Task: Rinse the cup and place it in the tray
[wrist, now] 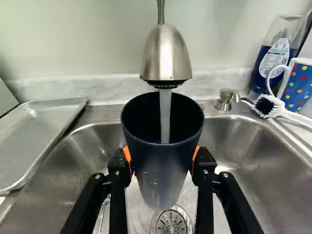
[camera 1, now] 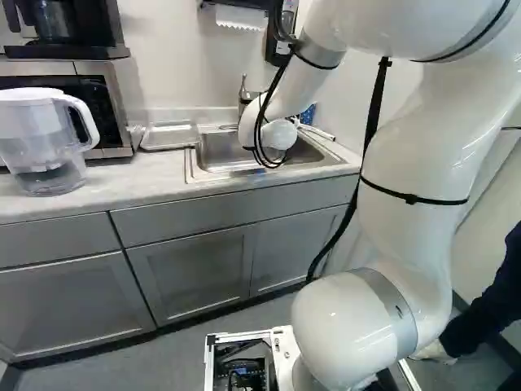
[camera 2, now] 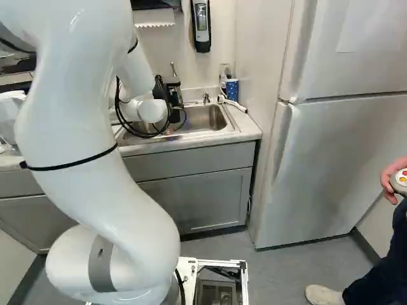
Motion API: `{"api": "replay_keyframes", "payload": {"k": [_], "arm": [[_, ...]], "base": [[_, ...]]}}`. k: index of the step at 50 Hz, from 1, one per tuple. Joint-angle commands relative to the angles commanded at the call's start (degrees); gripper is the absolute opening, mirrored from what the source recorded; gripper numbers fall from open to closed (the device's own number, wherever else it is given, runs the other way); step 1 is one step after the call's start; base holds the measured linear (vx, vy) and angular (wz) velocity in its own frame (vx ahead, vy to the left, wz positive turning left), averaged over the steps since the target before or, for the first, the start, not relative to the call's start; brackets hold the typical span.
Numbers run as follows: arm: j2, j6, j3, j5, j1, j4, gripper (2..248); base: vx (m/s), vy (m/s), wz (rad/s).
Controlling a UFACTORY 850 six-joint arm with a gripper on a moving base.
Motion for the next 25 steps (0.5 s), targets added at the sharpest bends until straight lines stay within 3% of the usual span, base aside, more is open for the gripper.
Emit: {"api": "replay_keyframes", "payload": {"k": [25], "arm": [[0.0, 0.0, 0.0, 0.0, 0.0, 0.0, 125]], "base": [[0.0, 0.0, 0.0]]}}
